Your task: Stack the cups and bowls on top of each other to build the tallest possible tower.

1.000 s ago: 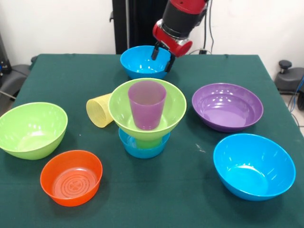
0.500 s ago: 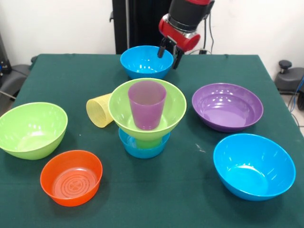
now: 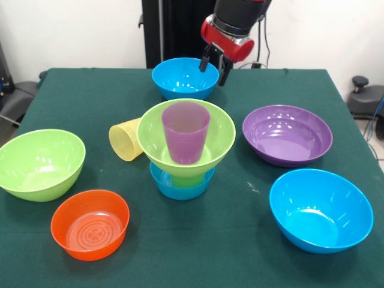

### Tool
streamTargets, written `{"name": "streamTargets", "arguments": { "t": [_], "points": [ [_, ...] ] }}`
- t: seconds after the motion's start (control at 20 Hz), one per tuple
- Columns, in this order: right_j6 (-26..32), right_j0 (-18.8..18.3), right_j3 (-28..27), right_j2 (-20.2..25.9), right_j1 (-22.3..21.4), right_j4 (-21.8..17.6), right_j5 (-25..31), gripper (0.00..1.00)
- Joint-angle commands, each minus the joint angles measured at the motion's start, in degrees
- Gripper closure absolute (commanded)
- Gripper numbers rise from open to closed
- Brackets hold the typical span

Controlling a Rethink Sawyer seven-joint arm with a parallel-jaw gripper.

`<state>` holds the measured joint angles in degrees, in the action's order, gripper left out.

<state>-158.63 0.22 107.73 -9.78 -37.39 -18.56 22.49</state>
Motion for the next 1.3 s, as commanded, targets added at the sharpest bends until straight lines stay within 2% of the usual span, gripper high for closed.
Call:
{"name": "streamTargets", "arguments": {
  "t": [0.05, 0.9, 1.3],
  "points": [
    [-1.37, -0.09, 1.04, 4.52, 3.49, 0.43, -2.09, 0.0],
    [-3.73, 1.46, 0.65, 0.98, 11.69, -1.02, -10.2, 0.0],
    [-4.2, 1.98, -0.17, -0.05, 15.66, -0.32, -14.68, 0.0]
  ]
}}
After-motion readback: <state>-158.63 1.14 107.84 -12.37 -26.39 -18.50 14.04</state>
